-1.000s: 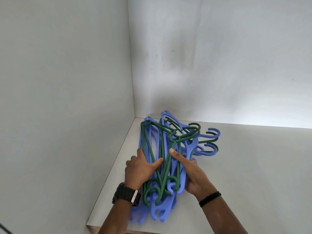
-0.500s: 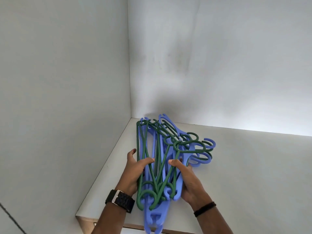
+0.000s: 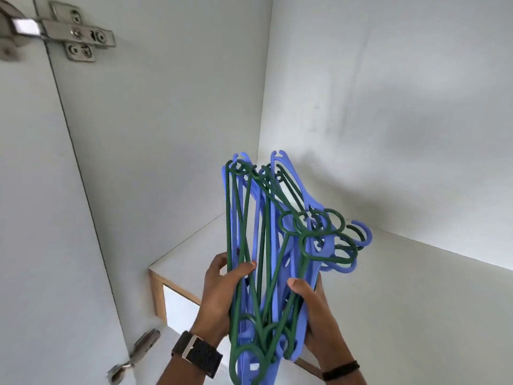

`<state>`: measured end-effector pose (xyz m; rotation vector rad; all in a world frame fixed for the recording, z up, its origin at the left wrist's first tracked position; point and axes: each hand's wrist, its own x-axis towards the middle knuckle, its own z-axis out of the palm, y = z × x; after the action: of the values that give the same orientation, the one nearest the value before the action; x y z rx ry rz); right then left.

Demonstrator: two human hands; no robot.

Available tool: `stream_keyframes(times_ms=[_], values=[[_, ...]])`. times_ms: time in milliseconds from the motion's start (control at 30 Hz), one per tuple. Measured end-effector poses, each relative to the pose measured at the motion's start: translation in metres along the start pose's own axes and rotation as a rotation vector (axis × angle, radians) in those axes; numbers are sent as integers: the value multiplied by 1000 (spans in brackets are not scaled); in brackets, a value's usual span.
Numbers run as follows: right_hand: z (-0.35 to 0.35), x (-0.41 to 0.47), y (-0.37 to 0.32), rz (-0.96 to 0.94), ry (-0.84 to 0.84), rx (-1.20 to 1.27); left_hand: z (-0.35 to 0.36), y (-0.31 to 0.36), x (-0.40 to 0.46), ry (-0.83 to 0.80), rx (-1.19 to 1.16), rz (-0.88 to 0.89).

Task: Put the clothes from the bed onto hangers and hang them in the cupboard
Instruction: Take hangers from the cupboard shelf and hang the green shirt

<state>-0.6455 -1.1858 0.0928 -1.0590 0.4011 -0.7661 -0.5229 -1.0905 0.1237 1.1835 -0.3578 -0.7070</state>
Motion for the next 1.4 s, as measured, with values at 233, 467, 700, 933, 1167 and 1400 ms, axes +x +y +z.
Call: stream_keyframes(times_ms=[233, 467, 700, 933, 1167, 1400], values=[[14, -50, 19, -63, -263, -75, -34, -3, -82, 120, 98, 301], [72, -92, 38, -166, -477, -206, -88, 0, -159, 474, 326, 731], [172, -155, 73, -144, -801, -123, -161, 6, -249, 939, 395, 995], [267, -269, 119, -13, -1157, -50, -245, 9, -385, 1362, 484, 1044], [353, -400, 160, 43, -1364, -70, -322, 6, -517, 1607, 468, 1059], [433, -540, 206, 223, -1496, -14, -418, 9, -646, 1741, 437, 975]])
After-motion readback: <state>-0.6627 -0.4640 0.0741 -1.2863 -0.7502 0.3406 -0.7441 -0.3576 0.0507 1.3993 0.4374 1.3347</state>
